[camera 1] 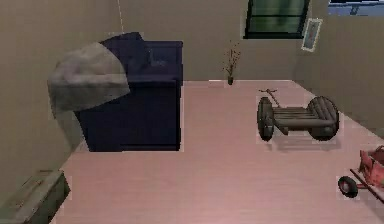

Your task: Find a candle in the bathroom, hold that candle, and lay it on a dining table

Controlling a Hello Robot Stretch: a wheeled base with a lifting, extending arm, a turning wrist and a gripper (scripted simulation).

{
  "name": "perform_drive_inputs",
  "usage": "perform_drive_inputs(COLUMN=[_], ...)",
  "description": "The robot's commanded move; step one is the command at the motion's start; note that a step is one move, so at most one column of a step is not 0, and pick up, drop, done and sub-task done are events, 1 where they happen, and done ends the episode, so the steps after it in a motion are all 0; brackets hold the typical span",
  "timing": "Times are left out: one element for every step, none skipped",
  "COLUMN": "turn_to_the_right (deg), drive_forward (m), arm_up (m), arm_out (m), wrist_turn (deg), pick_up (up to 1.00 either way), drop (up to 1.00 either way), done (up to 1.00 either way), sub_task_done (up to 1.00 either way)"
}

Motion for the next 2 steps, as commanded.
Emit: perform_drive_inputs(turn_to_the_right=[45.0, 18.0], drive_forward=[0.0, 0.0], arm_up=[0.0, 0.0], arm_out=[0.0, 0.0], wrist_turn=[0.0, 0.0], pick_up=[0.0, 0.0], drop=[0.0, 0.0], done=[0.0, 0.0], sub_task_done=[0.0, 0.0])
